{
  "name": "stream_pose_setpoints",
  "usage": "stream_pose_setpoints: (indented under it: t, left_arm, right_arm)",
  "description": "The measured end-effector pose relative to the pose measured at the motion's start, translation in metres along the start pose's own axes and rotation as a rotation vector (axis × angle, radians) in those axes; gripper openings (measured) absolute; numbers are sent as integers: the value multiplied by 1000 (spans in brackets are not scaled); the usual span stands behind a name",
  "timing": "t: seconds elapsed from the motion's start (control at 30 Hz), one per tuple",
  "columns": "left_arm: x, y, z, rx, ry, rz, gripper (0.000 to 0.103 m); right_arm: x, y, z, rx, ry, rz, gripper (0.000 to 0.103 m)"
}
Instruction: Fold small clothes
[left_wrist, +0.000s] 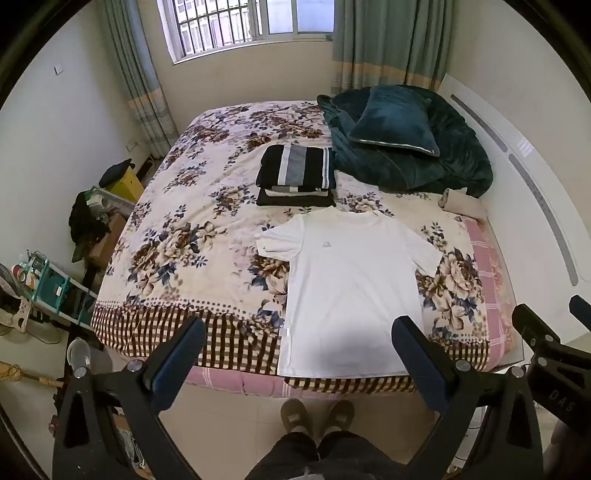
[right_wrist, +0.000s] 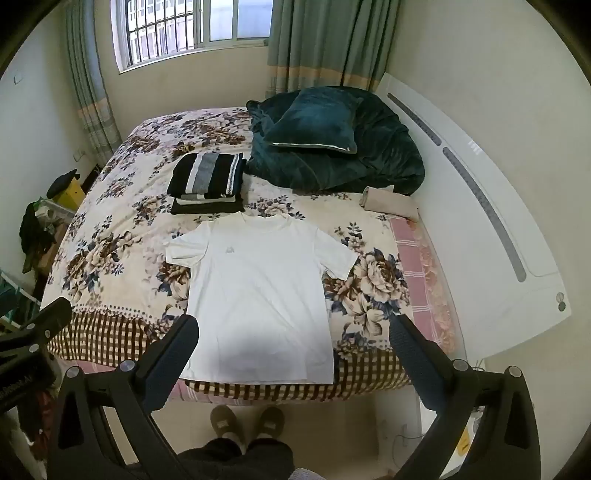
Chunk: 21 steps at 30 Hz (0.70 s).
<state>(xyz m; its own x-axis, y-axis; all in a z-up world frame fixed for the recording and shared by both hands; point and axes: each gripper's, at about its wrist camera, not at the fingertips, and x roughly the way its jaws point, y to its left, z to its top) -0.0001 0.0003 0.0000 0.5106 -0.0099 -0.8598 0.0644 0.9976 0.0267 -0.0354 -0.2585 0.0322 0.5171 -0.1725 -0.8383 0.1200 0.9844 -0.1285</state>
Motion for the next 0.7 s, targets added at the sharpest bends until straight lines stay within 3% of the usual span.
stream_pose_setpoints:
  t: [0.7]
  left_arm:
    - [0,-1,0,2,3,3,103]
  right_arm:
    - [-4,1,5,4,-1,11,103]
